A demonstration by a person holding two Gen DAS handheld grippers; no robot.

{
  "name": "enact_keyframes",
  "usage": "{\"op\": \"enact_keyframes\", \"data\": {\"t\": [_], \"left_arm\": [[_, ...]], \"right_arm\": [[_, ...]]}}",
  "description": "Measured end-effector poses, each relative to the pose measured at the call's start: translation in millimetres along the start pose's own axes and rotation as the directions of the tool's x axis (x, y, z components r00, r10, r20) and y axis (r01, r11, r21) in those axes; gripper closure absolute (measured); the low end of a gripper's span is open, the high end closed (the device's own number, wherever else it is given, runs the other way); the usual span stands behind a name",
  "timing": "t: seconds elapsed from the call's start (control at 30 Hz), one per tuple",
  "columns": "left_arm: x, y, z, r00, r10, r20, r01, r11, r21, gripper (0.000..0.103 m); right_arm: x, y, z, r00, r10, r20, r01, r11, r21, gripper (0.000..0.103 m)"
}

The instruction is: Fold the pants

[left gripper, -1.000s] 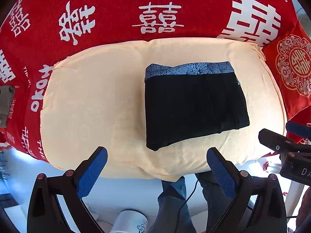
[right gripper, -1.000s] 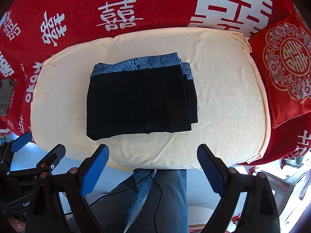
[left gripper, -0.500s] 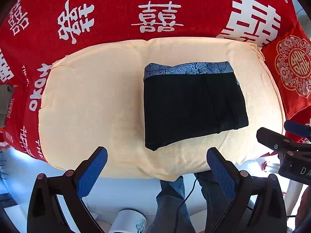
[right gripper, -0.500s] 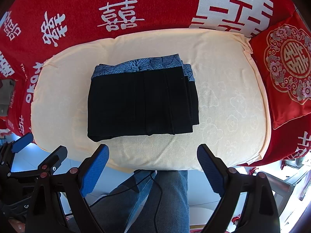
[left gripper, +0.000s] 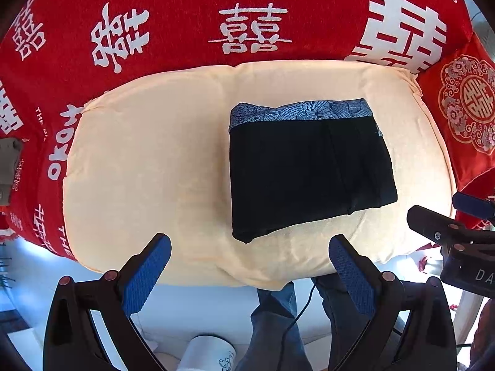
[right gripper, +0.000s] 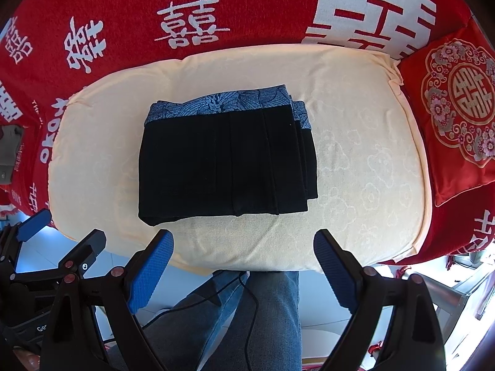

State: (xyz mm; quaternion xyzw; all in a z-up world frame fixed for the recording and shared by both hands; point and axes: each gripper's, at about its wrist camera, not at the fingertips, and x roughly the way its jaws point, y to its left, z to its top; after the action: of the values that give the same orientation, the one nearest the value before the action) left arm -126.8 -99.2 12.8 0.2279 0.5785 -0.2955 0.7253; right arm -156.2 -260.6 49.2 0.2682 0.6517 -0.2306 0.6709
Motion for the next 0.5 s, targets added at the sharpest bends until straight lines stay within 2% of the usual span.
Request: {"op": "enact_keyframes", "data": {"t": [0.5], "left_arm": [[1.6,-3.0,-2.1,1.000,0.007,-0.006,-0.007,1.000,0.006,0.001]], "right_arm": [[2.0,2.0,1.3,1.000,-0.001,-0.004,0.001,1.000,-0.015,0.009]]}}
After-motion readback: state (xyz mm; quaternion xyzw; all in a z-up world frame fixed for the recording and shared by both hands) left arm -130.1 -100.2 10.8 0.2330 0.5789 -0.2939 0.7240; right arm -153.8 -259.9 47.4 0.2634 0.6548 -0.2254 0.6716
